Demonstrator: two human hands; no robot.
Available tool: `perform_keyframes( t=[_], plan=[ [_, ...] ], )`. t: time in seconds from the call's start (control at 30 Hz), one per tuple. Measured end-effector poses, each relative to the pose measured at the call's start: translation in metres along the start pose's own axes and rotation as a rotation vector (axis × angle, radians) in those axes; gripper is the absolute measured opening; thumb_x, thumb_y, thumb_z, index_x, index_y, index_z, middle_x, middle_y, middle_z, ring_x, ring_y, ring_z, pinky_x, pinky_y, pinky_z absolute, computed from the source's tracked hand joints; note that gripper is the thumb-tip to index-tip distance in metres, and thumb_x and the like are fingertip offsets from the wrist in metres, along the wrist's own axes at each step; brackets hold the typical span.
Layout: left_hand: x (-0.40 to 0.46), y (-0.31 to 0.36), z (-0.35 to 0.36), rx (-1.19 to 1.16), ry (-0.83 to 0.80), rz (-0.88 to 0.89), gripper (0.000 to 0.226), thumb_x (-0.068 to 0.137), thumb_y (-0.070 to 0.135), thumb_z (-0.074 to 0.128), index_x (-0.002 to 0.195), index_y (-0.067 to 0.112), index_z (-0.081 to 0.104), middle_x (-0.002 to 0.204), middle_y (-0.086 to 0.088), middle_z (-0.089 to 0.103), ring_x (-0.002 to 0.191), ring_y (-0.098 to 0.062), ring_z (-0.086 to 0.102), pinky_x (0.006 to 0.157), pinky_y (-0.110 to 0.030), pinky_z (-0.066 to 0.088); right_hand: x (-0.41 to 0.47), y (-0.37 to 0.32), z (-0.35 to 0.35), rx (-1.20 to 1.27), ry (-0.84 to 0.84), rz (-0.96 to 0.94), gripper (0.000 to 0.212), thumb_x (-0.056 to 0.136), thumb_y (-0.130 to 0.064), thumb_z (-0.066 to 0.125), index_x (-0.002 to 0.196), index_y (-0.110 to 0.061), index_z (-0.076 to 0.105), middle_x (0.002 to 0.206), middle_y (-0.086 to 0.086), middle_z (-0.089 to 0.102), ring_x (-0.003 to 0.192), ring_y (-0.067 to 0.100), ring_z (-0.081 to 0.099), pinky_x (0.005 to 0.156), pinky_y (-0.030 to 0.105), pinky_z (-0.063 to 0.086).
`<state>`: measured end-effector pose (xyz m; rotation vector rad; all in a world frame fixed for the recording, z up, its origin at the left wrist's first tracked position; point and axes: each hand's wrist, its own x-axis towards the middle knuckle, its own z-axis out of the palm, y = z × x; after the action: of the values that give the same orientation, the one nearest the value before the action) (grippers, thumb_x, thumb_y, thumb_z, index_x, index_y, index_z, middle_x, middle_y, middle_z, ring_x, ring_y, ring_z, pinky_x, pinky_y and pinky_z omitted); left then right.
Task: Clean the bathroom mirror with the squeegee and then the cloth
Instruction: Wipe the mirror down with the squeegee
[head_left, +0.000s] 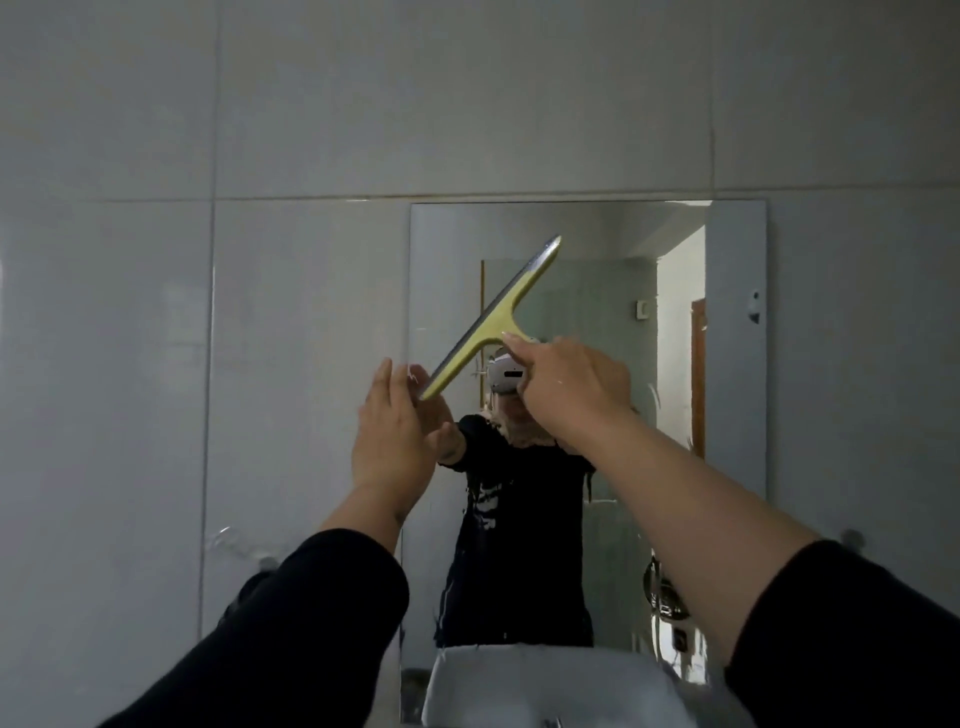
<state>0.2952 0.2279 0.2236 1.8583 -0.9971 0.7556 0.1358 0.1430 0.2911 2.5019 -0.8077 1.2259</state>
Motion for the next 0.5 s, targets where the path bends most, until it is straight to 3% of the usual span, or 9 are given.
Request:
perform_keyframes(
  t=[0.23, 0.4, 0.5],
  plan=[
    [-0.008, 0.013, 0.023, -0.046, -0.072, -0.014, 0.083, 0.084, 0.024, 0.069, 0.148, 0.017, 0.016, 0.158, 0.004, 0.006, 0.142, -0.023, 0.021, 0.112, -0.044, 0.032, -0.01, 0.052, -0.029, -0.145, 0.001, 0.029, 0.058, 0.093, -0.016, 0.039, 0.138, -0.052, 0.036, 0.112, 0.01, 0.06, 0.097, 0.032, 0.059, 0.07, 0.034, 0.041],
    [-0.011, 0.02, 0.032, -0.033, -0.129, 0.001, 0.081, 0.086, 0.027, 0.066, 0.149, 0.014, 0.016, 0.159, -0.002, 0.002, 0.145, -0.022, 0.014, 0.115, -0.04, 0.027, -0.022, 0.085, -0.045, -0.166, -0.025, 0.111, 0.055, 0.094, -0.021, 0.038, 0.138, -0.054, 0.034, 0.118, 0.01, 0.055, 0.109, 0.033, 0.055, 0.084, 0.039, 0.043],
    [-0.01, 0.019, 0.034, -0.012, -0.138, 0.0, 0.082, 0.085, 0.027, 0.067, 0.149, 0.013, 0.017, 0.159, -0.005, 0.002, 0.144, -0.026, 0.016, 0.115, -0.04, 0.025, -0.029, 0.106, -0.047, -0.174, -0.014, 0.178, 0.057, 0.094, -0.02, 0.039, 0.137, -0.056, 0.031, 0.124, 0.009, 0.054, 0.111, 0.032, 0.054, 0.078, 0.035, 0.04]
  ],
)
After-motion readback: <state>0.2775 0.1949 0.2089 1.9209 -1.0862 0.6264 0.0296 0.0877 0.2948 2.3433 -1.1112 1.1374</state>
